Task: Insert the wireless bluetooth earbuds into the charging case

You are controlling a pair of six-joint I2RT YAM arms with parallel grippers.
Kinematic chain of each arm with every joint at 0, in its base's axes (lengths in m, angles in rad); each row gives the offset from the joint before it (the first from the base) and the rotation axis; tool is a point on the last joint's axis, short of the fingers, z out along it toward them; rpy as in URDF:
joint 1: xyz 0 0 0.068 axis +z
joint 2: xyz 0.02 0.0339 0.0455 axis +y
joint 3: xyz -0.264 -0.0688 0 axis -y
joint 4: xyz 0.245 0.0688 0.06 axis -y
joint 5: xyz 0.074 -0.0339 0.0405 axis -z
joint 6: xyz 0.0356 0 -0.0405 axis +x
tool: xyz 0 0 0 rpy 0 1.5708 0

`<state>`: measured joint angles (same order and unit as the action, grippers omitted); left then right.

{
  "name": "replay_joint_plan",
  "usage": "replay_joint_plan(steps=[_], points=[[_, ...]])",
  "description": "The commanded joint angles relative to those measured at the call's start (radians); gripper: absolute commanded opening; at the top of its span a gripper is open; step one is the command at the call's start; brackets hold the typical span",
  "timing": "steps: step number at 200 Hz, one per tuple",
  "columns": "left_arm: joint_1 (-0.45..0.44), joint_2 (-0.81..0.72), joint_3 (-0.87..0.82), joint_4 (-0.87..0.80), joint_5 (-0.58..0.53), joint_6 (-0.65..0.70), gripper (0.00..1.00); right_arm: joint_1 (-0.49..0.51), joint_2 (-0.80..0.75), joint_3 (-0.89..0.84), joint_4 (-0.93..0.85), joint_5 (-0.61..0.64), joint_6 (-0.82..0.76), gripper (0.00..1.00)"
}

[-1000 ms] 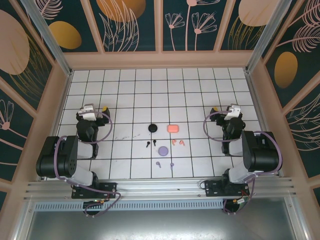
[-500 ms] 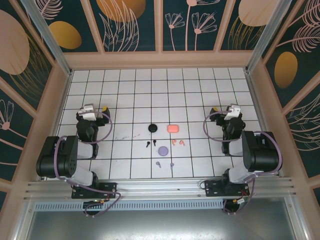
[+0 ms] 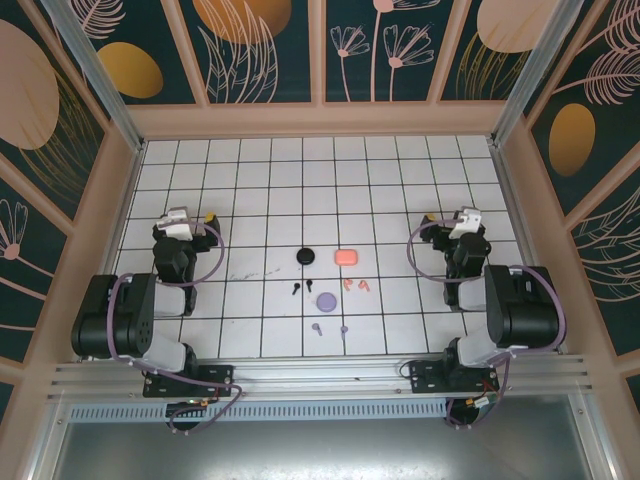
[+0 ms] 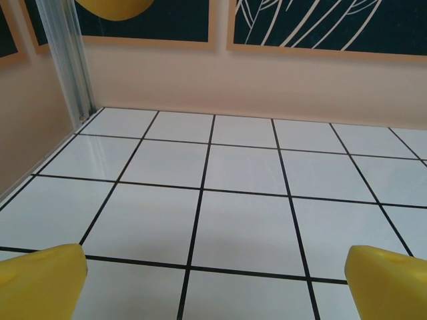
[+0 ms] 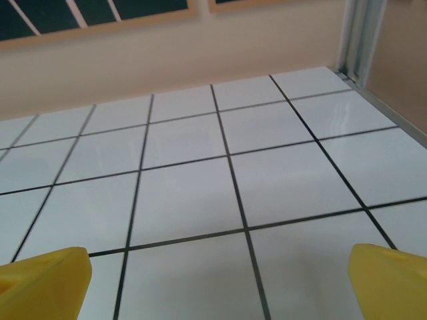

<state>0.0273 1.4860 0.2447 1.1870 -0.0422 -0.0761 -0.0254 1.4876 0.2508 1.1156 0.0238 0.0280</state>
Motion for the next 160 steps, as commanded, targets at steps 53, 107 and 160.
replay_joint_plan(steps=[53, 107, 160], points=[[-0.001, -0.192, 0.251, -0.516, -0.010, -0.032, 0.99, 0.022, -0.309, 0.281, -0.760, 0.170, 0.378, 0.99], [-0.001, -0.273, 0.366, -0.707, 0.080, -0.346, 0.99, 0.064, -0.346, 0.362, -1.007, 0.010, 0.397, 0.94], [-0.017, -0.273, 0.424, -0.877, 0.251, -0.570, 0.99, 0.405, -0.350, 0.438, -1.331, 0.082, 0.470, 0.84]])
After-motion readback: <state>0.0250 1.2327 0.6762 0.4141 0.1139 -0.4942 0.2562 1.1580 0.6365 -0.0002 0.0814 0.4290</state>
